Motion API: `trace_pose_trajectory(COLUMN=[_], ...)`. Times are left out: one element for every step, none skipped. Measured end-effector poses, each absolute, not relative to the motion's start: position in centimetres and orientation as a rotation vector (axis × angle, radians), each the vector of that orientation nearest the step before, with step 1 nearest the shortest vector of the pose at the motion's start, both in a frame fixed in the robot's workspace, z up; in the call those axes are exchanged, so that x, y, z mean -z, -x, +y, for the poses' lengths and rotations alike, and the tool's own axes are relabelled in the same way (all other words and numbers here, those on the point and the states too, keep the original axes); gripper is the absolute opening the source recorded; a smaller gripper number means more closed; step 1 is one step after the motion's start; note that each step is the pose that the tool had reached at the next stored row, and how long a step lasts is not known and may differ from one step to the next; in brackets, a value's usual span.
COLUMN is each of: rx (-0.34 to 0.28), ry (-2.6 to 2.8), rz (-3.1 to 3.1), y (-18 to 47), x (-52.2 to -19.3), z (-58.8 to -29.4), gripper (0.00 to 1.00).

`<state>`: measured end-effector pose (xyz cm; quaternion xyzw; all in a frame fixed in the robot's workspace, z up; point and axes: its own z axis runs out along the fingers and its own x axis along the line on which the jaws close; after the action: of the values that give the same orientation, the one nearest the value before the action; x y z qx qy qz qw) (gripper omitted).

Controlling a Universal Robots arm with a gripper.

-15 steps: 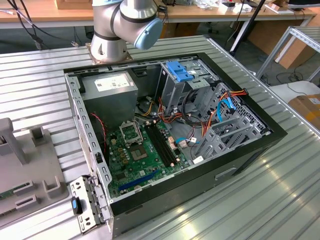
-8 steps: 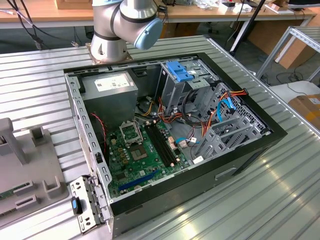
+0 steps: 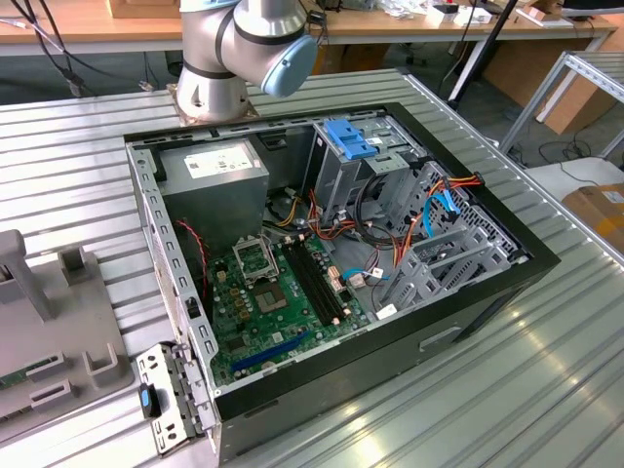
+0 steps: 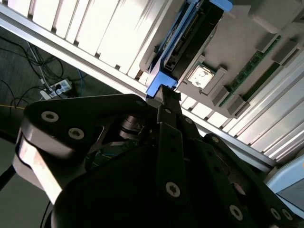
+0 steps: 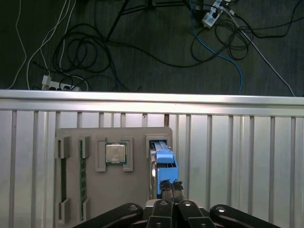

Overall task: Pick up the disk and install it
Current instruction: 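Pick up the disk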

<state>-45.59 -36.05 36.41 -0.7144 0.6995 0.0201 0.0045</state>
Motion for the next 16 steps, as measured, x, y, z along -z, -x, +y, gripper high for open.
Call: trace_pose_trajectory(rx=[-0.063, -0.063, -0.063, -0.063, -0.063, -0.063, -0.063, -0.063, -0.063, -0.063, -0.063, -0.063, -0.063, -0.063, -0.063, -0.063], ry=[2.238, 2.238, 2.238, 2.238, 2.238, 2.238, 2.238, 2.238, 2.238, 2.238, 2.238, 2.238, 2.238, 2.238, 2.238, 2.238], rz=[2.191, 2.191, 2.191, 2.191, 2.191, 2.191, 2.191, 2.191, 2.191, 2.191, 2.191, 2.191, 2.191, 2.191, 2.191, 2.191], y=[45.6, 45.6, 45.6, 45.6, 45.6, 45.6, 45.6, 45.6, 45.6, 45.6, 45.6, 45.6, 45.6, 45.6, 45.6, 45.6], x=[-36.4, -36.4, -36.4, -36.4, -36.4, -36.4, -36.4, -36.4, -36.4, -36.4, -36.4, -36.0, -35.4, -35.2, -35.0, -34.5], z=[-36.0, -36.0, -36.0, -36.0, -36.0, -36.0, -36.0, -36.0, -36.0, -36.0, -36.0, -36.0, -36.0, -36.0, -36.0, -36.0], gripper=[0.12, 0.17, 0.24, 0.30, 0.36, 0.42, 0.42, 0.48, 0.54, 0.60, 0.60, 0.60, 0.60, 0.60, 0.60, 0.60])
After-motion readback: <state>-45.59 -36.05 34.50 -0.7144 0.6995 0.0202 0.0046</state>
